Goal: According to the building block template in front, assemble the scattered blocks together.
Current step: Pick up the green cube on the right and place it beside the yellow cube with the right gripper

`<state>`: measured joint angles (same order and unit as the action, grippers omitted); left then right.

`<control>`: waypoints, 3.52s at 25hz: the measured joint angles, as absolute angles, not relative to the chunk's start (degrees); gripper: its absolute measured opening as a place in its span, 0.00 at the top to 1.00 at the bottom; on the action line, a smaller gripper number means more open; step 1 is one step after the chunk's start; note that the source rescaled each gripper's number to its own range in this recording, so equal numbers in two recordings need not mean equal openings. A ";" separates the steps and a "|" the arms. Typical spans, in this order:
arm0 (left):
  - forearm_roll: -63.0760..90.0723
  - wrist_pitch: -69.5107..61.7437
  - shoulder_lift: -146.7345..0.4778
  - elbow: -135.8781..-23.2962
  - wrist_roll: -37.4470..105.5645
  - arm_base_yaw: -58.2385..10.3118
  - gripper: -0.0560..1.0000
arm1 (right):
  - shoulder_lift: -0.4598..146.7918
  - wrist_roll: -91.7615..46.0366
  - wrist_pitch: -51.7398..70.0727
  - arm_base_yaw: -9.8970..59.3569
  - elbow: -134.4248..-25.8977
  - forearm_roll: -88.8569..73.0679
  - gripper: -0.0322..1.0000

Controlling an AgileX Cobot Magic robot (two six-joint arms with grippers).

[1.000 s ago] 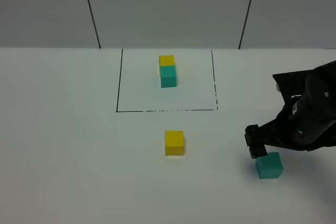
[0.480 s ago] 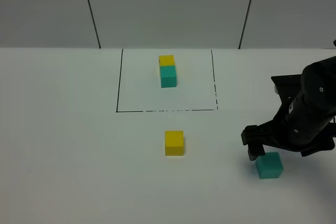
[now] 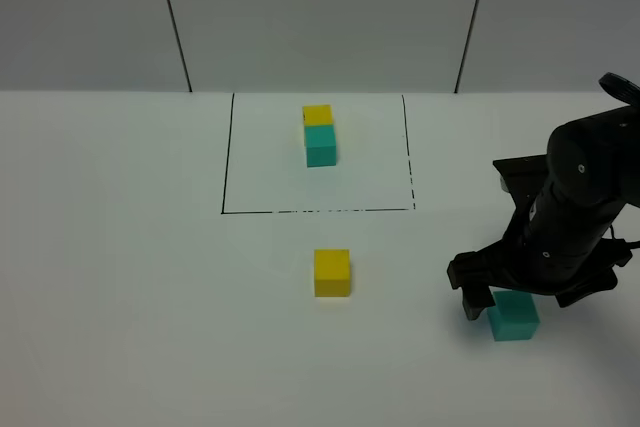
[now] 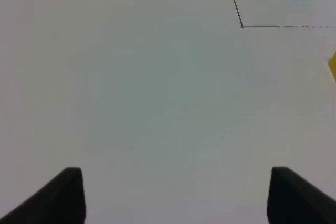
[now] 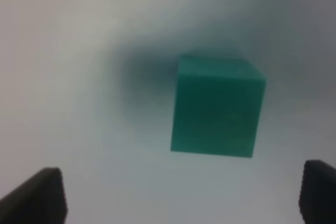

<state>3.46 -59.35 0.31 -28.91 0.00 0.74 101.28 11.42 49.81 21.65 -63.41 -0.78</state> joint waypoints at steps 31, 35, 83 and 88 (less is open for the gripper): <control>3.48 -59.35 0.31 -28.91 0.00 0.74 0.38 | 109.73 16.95 42.32 21.37 -63.43 5.02 0.19; 3.48 -59.35 0.31 -28.91 0.00 0.74 0.38 | 109.86 17.00 41.90 20.50 -63.43 5.22 0.20; 3.48 -59.35 0.31 -28.91 0.00 0.74 0.38 | 112.18 -16.76 54.64 22.97 -72.81 6.44 0.95; 3.48 -59.35 0.31 -28.91 0.00 0.74 0.38 | 112.06 -31.69 55.86 24.81 -78.10 6.30 0.95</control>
